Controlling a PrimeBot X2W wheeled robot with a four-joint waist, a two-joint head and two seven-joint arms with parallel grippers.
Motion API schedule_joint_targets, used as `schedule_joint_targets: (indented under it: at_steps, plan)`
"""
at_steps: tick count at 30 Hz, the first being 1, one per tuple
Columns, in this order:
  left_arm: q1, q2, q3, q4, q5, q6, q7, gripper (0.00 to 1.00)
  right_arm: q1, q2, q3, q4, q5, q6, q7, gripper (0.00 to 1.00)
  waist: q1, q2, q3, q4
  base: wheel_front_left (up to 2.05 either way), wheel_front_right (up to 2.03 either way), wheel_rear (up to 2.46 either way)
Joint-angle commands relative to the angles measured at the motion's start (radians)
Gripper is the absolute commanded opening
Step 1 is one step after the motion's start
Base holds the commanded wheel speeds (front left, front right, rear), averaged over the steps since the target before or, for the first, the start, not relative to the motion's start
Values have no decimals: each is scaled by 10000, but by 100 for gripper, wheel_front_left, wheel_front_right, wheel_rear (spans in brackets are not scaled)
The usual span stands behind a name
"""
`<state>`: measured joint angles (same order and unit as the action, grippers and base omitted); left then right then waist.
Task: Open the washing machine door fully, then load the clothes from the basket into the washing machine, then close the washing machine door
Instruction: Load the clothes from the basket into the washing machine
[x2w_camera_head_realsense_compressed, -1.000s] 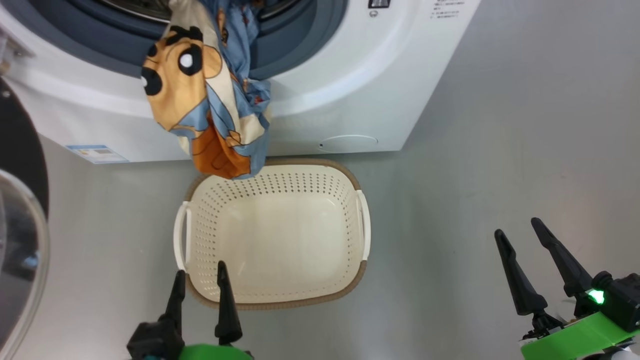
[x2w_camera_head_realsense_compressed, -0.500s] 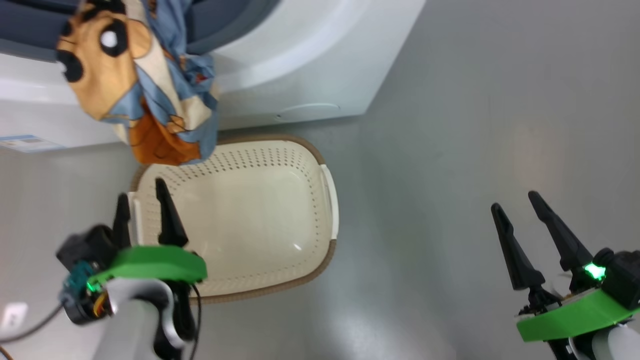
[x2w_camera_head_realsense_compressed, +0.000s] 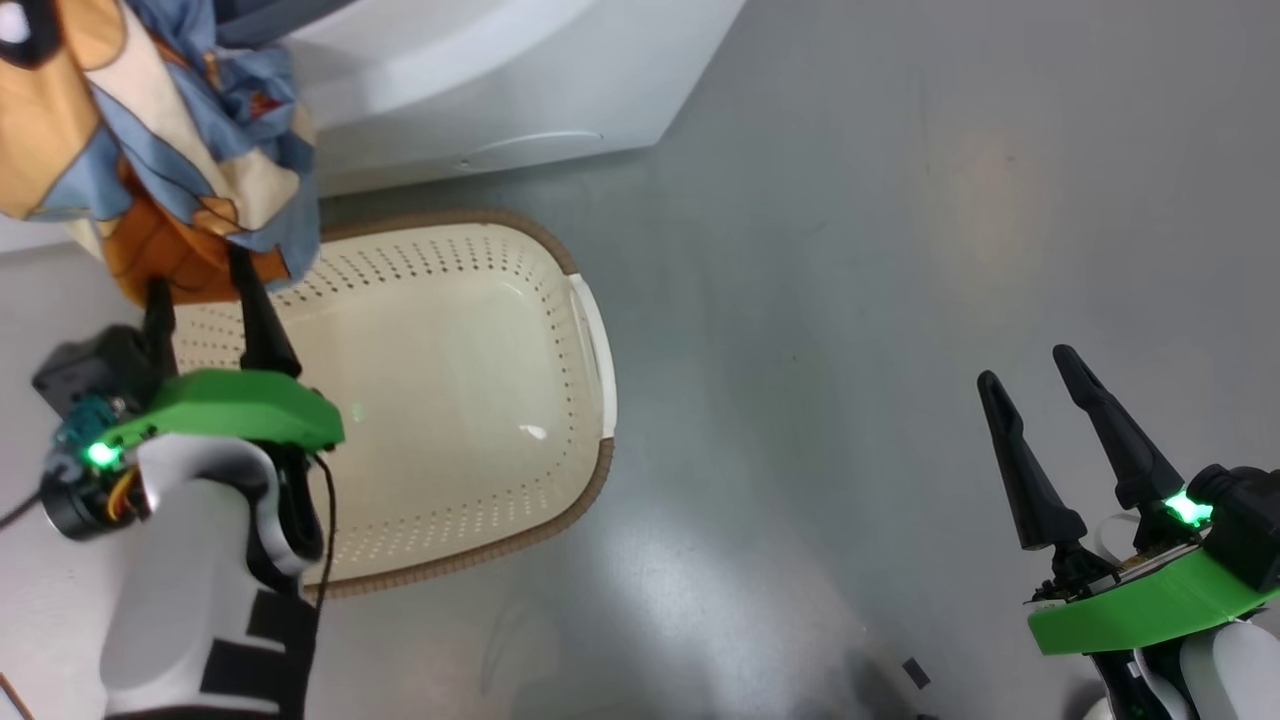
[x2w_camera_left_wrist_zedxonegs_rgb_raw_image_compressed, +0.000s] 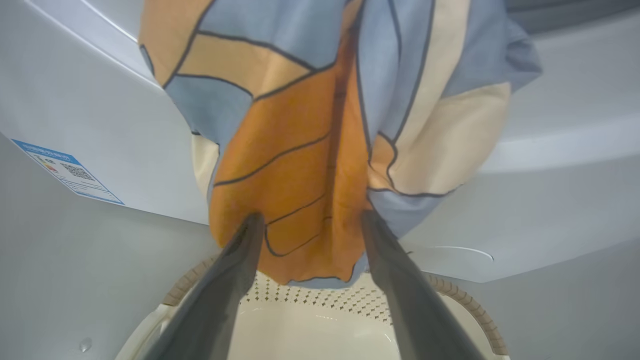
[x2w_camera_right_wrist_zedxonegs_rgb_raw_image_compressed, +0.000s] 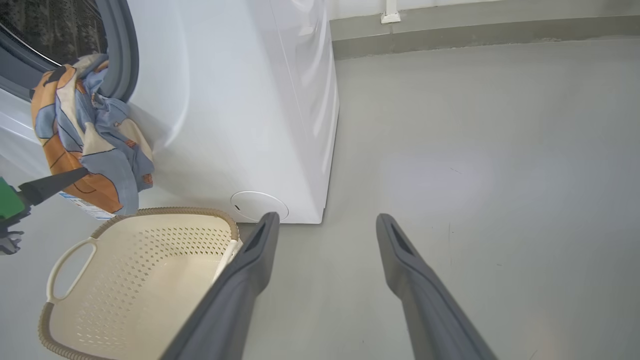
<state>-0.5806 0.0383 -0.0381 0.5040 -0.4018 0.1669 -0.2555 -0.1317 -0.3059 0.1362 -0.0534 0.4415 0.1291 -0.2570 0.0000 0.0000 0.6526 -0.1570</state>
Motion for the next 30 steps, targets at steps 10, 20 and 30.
schedule_joint_targets:
  at_steps: [10, 20, 30]
  plan:
    - [-1241, 184, 944, 337, 588, -343, -63, 100, -29, -271, 456, -210, 156, 16, -48, 100, 0, 0, 288, -162, 0, 0, 0]
    - [-2398, 130, 1167, 804, 818, -335, -63, 100, -124, -419, 601, -248, 230, 16, -48, 100, 0, 0, 514, -350, 0, 0, 0]
    - [-3315, 122, 1383, 689, 1280, -52, -63, 64, -59, -508, 485, -247, 277, 16, -48, 100, 0, 0, 808, -513, 0, 0, 0]
